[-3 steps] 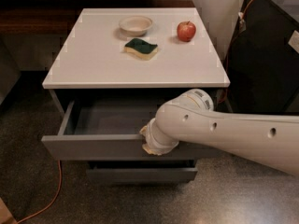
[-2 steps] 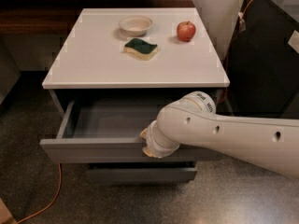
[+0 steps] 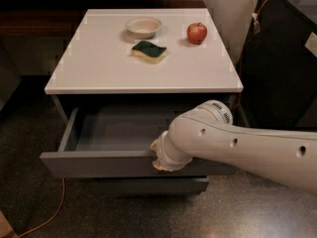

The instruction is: Open top drawer

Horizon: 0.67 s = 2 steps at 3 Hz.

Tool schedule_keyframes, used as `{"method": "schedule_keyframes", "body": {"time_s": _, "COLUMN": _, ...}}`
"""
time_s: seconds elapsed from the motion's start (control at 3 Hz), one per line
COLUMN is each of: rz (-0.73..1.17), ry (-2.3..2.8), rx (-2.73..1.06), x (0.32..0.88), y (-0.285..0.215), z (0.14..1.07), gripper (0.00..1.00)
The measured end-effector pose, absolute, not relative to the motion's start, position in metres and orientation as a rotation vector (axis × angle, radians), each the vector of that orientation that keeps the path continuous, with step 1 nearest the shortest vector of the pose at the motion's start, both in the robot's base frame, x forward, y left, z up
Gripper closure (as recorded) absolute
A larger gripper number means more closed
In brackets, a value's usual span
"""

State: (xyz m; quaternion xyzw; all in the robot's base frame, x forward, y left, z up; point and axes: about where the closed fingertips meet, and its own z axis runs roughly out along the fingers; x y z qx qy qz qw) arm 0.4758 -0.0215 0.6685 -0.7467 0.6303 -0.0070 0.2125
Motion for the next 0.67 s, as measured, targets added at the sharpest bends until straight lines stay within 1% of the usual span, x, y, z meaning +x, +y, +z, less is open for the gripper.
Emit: {"method": "schedule_keyframes", "body": {"time_s": 0.67, "rz": -0.002, "ry": 1.749, "rx": -2.066, "x": 0.462, "y": -0.024, "z": 0.672, "gripper": 1.00}}
